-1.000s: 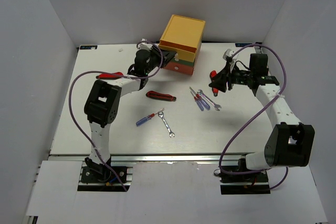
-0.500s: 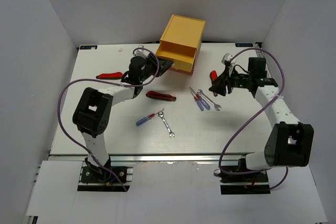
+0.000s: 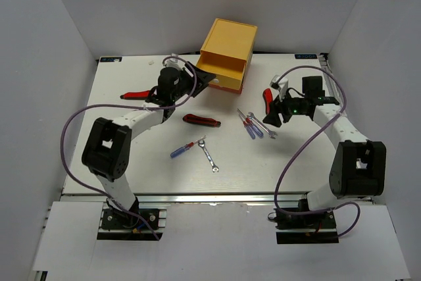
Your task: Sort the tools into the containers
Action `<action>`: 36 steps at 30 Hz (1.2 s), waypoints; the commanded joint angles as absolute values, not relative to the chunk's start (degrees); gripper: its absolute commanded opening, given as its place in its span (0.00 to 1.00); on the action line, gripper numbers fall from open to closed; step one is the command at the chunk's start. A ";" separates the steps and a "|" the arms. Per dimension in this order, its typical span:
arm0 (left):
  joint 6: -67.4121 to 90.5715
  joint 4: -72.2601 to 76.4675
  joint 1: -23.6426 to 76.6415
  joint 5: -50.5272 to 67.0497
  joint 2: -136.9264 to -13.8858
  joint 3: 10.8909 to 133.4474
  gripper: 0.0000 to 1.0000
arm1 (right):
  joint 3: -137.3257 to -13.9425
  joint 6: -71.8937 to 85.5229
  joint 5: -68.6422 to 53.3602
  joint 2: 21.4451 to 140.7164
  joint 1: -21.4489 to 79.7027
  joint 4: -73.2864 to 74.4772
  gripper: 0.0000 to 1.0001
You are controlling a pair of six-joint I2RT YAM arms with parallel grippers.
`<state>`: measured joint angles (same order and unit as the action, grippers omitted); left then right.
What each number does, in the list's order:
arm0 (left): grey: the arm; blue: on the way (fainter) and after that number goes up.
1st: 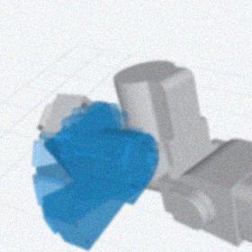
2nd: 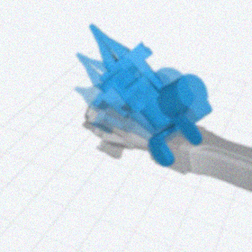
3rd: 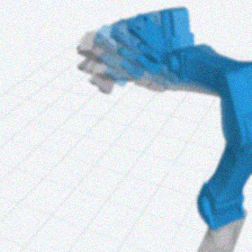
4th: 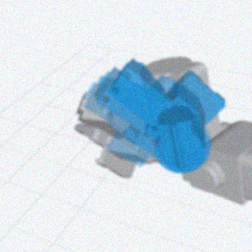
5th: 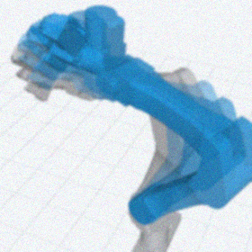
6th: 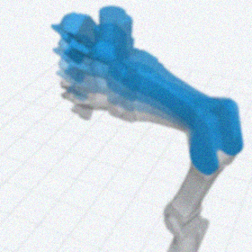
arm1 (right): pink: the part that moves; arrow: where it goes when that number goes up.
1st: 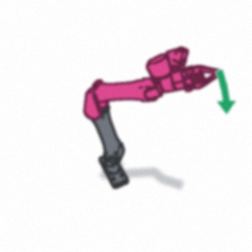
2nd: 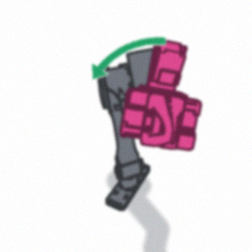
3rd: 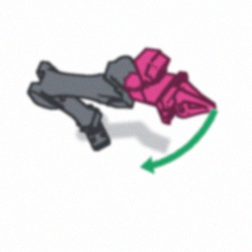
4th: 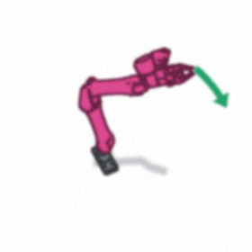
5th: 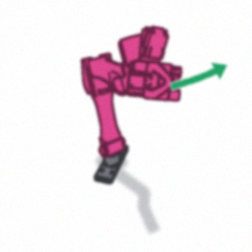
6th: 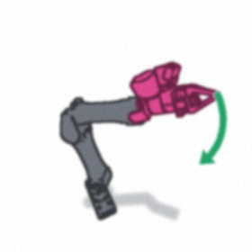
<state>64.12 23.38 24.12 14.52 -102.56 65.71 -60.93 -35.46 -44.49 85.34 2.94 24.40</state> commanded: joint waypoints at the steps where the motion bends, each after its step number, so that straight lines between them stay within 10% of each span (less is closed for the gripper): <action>1: 56.62 16.02 24.26 9.17 -94.23 65.92 0.71 | -59.86 -37.97 -37.63 85.17 5.27 26.72 0.66; 14: 43.78 -16.34 21.53 -21.27 -72.43 53.36 0.43 | -61.25 -23.55 -9.41 98.43 17.58 17.23 0.49; 36: 30.68 -23.64 21.09 -13.98 -69.34 45.97 0.76 | -64.25 -23.03 -10.98 105.91 18.54 15.56 0.40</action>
<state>33.58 -22.79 21.10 -17.19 -69.19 46.72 -64.71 -23.83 -9.98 104.95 17.98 14.96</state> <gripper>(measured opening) 0.756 0.410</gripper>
